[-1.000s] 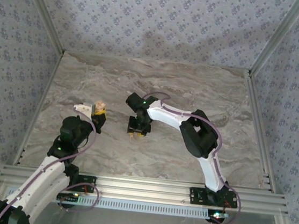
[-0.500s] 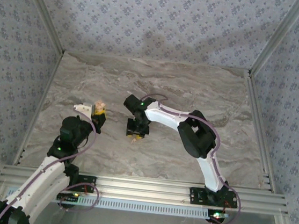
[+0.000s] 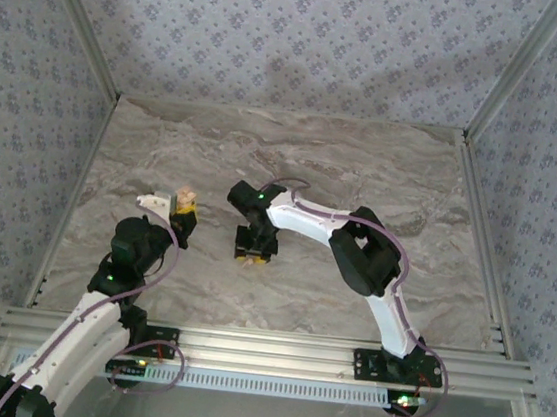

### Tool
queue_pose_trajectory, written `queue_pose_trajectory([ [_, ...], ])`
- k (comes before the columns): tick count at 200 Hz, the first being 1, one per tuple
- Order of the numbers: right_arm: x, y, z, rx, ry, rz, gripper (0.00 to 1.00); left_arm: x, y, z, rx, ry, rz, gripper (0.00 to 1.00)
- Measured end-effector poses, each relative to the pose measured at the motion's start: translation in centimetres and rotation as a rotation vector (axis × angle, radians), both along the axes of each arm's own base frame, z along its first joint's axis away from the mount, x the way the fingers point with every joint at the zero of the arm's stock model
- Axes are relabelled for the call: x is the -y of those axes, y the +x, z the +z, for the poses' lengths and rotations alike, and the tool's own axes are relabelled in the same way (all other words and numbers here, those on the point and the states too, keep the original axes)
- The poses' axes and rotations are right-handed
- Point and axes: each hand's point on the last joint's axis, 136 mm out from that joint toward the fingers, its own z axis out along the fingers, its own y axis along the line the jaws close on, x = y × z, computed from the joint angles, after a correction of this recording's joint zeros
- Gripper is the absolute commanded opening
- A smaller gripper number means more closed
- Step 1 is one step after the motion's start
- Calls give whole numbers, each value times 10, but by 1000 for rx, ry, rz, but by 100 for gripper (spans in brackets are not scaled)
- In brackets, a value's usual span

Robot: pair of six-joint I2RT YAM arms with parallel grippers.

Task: Insert the wireless bluetooth earbuds into the charging case

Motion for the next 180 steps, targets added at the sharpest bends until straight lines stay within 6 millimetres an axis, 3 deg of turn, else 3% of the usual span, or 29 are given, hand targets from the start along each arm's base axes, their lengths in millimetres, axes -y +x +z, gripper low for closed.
queue_pose_trajectory([
  [127,-13,4,3,10,53,-19,42,0,-1,1,7,6,-1,14],
  [180,-2,7,10,38,14,-28,41,0,-1,0,4,7,-1,14],
])
